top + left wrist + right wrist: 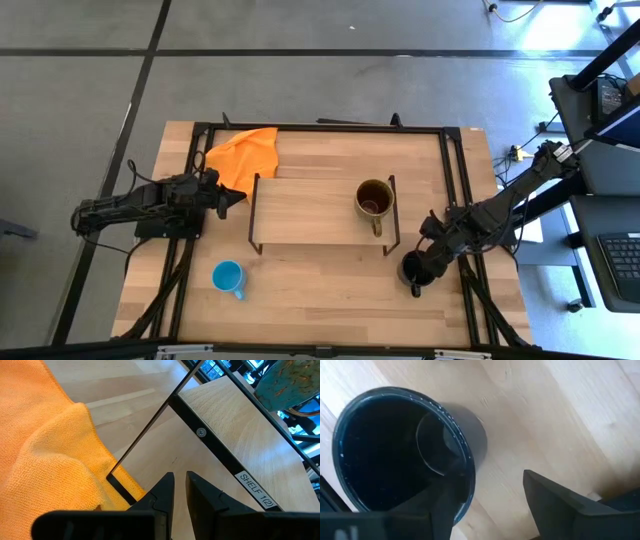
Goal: Stack small to large cups/mugs on shelf
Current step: Put the dark blue mug on the shelf
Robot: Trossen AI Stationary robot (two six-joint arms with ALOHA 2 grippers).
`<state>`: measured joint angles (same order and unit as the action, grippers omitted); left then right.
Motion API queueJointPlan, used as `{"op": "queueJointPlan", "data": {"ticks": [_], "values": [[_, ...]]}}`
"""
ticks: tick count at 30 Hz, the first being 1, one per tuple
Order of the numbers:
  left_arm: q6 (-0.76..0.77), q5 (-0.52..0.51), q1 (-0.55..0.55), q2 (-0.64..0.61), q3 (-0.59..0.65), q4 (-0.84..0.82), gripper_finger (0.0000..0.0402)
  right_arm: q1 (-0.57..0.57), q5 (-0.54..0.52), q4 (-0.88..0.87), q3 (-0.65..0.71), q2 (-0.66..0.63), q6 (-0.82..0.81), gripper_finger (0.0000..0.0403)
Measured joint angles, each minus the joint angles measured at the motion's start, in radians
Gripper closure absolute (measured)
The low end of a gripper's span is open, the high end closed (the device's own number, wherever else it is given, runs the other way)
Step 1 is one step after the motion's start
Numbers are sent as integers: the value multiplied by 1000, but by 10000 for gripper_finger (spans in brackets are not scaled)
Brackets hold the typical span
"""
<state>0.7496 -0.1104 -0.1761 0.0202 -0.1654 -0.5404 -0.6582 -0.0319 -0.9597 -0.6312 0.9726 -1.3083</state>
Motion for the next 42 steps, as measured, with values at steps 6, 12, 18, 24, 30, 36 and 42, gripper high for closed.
{"op": "queueJointPlan", "data": {"ticks": [6, 12, 18, 24, 30, 36, 42], "values": [[0, 0, 0, 0, 0, 1, 360, 0, -3, 0, 0, 0, 0, 193], [0, 0, 0, 0, 0, 2, 360, 0, -7, 0, 0, 0, 0, 261], [0, 0, 0, 0, 0, 2, 360, 0, -14, -1, 0, 0, 0, 327], [0, 0, 0, 0, 0, 2, 360, 1, -12, 0, 0, 0, -1, 372], [0, 0, 0, 0, 0, 2, 360, 1, -8, 5, 0, -12, -50, 376], [0, 0, 0, 0, 0, 2, 360, 1, -12, 0, -26, -45, -76, 380], [1, 0, 0, 0, 0, 2, 360, 1, 10, -54, -103, -48, -75, 381]]}}
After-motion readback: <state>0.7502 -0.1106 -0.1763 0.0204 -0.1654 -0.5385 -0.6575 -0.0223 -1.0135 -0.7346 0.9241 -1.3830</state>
